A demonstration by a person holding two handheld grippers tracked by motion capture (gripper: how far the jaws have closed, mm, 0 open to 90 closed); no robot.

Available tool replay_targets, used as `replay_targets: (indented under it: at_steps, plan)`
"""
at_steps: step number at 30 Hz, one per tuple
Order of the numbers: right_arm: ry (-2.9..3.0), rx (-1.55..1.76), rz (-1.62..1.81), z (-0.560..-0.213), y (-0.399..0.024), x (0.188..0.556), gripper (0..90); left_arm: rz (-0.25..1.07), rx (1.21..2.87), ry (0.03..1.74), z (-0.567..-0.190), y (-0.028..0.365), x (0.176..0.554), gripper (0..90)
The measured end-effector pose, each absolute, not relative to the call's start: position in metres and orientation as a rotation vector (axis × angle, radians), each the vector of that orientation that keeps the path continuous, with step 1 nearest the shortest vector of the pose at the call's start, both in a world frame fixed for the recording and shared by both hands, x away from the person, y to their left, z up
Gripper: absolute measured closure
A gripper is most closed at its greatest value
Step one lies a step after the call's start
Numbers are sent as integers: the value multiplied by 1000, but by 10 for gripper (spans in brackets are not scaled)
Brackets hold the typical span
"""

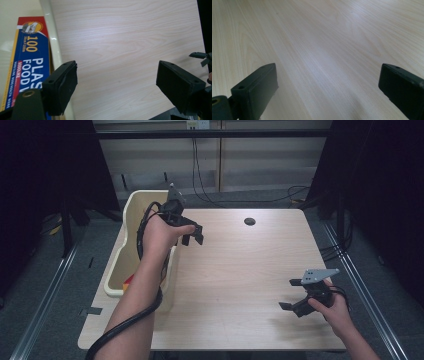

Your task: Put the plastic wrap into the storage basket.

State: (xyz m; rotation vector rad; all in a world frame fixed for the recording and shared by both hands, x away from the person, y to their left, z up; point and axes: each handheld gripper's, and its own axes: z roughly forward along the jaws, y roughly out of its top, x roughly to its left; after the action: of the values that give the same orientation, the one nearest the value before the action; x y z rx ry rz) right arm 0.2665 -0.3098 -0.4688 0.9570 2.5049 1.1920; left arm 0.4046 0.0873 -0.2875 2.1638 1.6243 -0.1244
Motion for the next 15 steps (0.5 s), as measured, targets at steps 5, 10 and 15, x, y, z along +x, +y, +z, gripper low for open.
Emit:
replay_targets:
  at_steps: [5,10,15]
  plan:
    - [2504,958,1190,-469,-310,267,22,-134,2177,1595,-293,78,404,167]
    - [2501,960,1188,-469,-310,266,22,-149,2189,1562,-297,70,402,161]
    - [2505,958,1188,-469,-310,267,22,-148,2203,1522,-304,62,399,162]
